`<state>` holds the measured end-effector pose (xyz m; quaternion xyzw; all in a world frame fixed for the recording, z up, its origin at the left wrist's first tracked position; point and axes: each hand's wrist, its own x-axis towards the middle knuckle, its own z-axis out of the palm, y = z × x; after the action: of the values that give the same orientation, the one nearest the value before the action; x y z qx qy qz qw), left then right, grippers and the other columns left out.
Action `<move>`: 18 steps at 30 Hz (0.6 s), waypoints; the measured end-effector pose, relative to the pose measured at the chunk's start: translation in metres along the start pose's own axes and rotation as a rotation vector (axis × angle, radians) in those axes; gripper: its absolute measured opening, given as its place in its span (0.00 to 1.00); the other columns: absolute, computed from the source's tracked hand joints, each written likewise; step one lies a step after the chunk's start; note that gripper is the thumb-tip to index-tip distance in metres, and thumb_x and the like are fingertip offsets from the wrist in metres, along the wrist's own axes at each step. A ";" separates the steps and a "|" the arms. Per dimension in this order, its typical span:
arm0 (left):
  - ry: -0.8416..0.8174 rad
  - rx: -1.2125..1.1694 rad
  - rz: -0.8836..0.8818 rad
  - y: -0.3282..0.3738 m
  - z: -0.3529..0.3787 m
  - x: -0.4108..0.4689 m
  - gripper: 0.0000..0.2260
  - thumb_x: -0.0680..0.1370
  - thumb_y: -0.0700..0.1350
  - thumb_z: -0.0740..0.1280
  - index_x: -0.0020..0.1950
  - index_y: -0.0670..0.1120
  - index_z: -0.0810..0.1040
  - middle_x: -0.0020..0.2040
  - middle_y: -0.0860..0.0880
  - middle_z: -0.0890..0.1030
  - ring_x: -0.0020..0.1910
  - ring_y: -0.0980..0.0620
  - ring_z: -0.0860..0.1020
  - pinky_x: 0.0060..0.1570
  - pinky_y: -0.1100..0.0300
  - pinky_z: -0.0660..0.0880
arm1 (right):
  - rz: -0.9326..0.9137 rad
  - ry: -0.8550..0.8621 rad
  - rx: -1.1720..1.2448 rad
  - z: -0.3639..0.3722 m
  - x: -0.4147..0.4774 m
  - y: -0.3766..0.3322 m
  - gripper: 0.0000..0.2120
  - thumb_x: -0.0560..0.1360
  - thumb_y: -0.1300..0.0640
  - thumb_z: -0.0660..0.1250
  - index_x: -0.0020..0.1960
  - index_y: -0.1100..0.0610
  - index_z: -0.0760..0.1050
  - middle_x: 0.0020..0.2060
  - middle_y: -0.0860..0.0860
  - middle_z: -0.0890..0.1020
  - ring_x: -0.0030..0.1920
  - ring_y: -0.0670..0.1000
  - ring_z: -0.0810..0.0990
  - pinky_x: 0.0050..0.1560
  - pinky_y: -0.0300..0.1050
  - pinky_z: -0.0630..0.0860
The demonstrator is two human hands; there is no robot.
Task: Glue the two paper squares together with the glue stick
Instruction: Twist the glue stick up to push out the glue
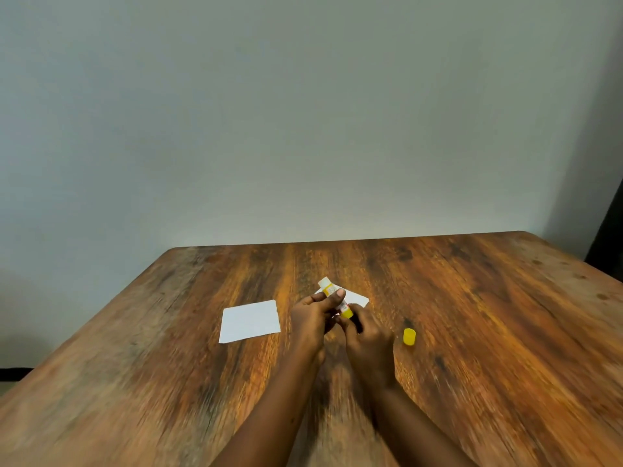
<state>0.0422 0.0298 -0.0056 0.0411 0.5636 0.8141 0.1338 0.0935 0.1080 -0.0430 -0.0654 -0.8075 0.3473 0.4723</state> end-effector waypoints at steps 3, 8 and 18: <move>-0.043 0.029 0.032 0.003 0.000 0.000 0.04 0.71 0.40 0.72 0.44 0.42 0.82 0.37 0.46 0.84 0.32 0.54 0.82 0.29 0.65 0.76 | 0.338 -0.114 0.242 0.000 0.008 -0.006 0.06 0.76 0.66 0.64 0.45 0.65 0.80 0.32 0.57 0.82 0.31 0.54 0.81 0.34 0.49 0.78; -0.119 0.108 0.069 0.007 -0.010 0.003 0.04 0.73 0.41 0.69 0.44 0.45 0.84 0.45 0.45 0.85 0.40 0.51 0.82 0.40 0.58 0.78 | 1.207 -0.178 1.343 -0.004 0.027 -0.017 0.09 0.79 0.68 0.56 0.43 0.66 0.73 0.29 0.58 0.75 0.20 0.46 0.75 0.22 0.34 0.74; -0.099 0.115 0.023 -0.007 -0.024 -0.006 0.07 0.77 0.40 0.65 0.47 0.45 0.83 0.40 0.52 0.86 0.40 0.58 0.84 0.33 0.69 0.77 | 1.160 -0.492 1.086 -0.005 0.009 -0.003 0.19 0.79 0.49 0.59 0.39 0.61 0.76 0.21 0.51 0.75 0.19 0.44 0.70 0.18 0.33 0.66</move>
<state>0.0438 0.0086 -0.0199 0.0954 0.6018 0.7787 0.1494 0.0935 0.1119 -0.0327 -0.1563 -0.4460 0.8813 -0.0060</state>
